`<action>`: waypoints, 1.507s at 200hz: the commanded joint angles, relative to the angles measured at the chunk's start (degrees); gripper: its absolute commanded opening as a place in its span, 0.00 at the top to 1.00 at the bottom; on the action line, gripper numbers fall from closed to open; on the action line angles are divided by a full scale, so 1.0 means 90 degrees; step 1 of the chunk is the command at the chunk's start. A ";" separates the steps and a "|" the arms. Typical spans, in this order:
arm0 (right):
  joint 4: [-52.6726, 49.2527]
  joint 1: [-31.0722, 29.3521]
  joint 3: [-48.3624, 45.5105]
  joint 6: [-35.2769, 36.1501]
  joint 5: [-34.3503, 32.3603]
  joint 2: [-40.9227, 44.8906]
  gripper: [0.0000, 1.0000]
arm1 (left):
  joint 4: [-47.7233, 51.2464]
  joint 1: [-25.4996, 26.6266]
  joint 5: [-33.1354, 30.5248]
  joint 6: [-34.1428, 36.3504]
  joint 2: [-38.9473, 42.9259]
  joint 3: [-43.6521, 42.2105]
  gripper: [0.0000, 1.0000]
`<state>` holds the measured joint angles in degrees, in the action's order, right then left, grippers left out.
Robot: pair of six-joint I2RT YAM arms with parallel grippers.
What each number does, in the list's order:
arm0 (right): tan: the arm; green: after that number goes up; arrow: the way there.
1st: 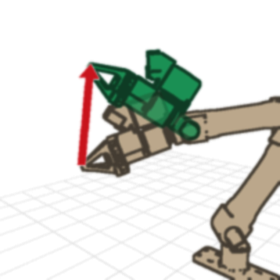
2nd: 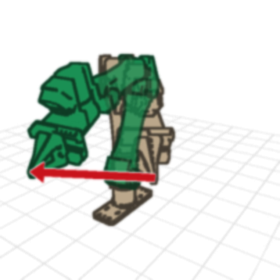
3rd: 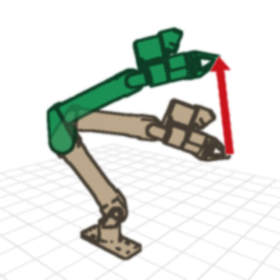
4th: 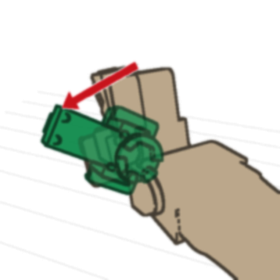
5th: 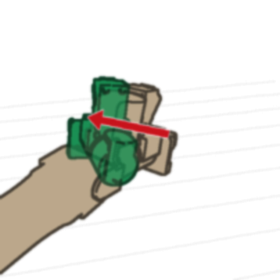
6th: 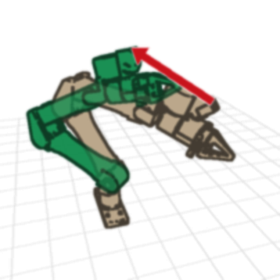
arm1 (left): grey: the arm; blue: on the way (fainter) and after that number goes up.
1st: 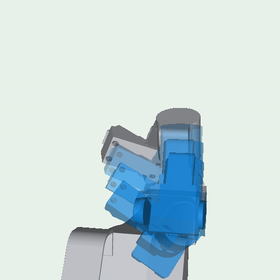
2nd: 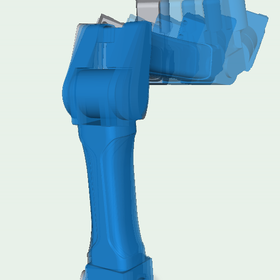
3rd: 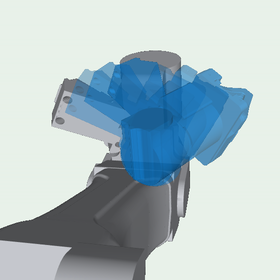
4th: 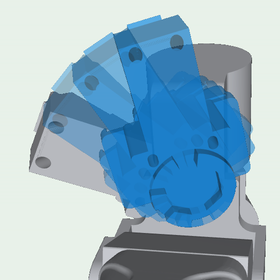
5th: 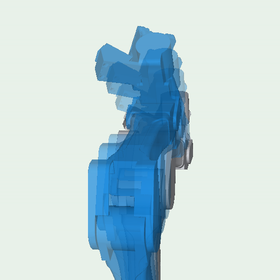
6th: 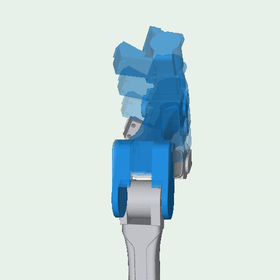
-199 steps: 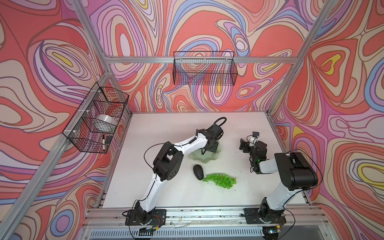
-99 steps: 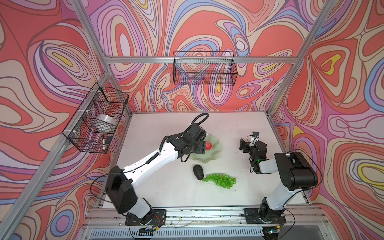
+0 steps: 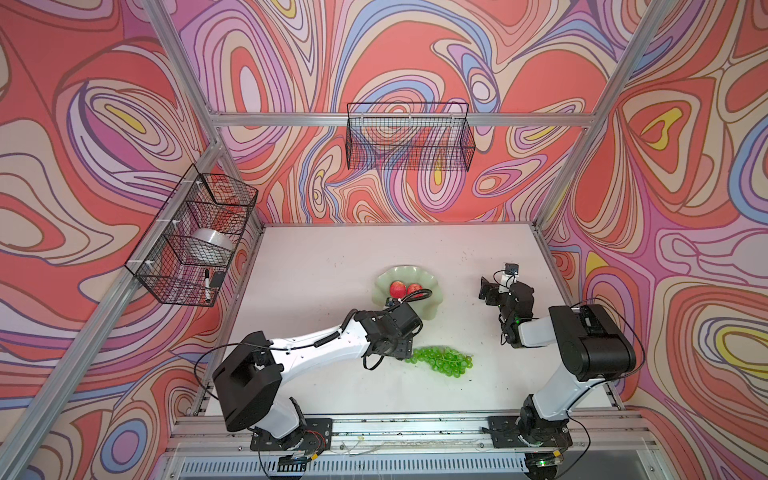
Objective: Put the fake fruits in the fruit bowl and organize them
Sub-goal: 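Move the left gripper down over the dark avocado and grasp it, then lift the avocado with the left gripper and place it beside the apples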
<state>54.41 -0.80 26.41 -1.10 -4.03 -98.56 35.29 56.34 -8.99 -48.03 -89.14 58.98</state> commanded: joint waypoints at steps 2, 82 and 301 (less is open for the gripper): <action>0.0019 0.0020 0.0064 0.0023 -0.0027 0.0043 0.01 | -0.0277 0.0020 -0.0178 -0.0338 -0.0347 0.0181 0.15; 0.0019 0.0024 0.0065 0.0021 -0.0028 0.0043 0.02 | -0.0259 0.0020 -0.0482 -0.0114 -0.0925 0.0398 0.37; 0.0020 0.0021 0.0066 0.0020 -0.0022 0.0043 0.02 | 0.0383 -0.1468 -0.0242 0.1408 -0.1598 0.2700 0.59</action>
<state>54.41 -0.80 26.41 -1.08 -4.03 -98.59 37.01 43.72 -11.86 -34.52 -100.84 81.52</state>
